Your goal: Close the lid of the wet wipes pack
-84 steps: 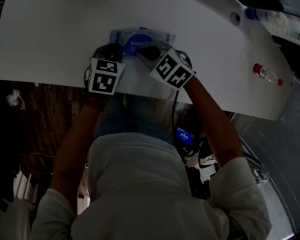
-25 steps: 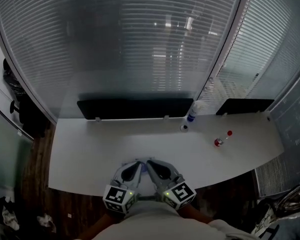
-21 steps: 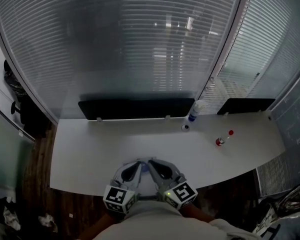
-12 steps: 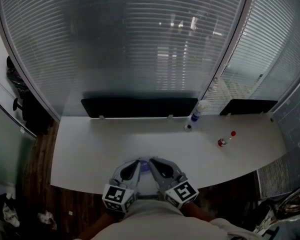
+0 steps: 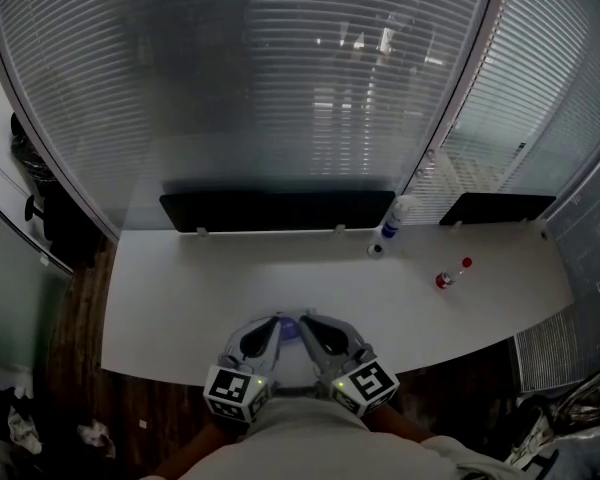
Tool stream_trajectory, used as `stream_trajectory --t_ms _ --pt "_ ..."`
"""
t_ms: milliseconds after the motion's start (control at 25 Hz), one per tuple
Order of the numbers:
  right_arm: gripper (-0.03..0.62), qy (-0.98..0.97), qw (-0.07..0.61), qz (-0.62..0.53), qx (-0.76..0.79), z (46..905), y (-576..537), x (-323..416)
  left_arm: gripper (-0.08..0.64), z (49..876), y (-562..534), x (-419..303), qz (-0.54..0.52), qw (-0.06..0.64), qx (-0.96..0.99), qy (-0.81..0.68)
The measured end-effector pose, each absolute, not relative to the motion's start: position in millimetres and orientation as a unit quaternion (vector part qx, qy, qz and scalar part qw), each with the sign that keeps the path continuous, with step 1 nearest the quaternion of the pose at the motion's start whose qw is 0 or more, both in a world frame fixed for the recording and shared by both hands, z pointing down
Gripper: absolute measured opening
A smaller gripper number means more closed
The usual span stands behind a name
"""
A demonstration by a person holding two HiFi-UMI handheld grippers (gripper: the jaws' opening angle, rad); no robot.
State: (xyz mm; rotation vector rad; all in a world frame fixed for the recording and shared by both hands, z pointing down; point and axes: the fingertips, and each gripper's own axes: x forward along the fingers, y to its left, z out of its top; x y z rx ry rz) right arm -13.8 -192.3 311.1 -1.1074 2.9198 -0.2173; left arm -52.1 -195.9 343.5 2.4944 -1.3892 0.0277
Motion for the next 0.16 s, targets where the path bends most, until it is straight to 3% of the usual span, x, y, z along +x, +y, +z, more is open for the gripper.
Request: stream_trajectory --t_ms 160 --pt "-0.002 0.931 0.003 -0.071 -0.359 310.0 -193.8 -12.0 0.003 342.7 -196.5 -49.9 0.008 0.141 0.866 -0.479"
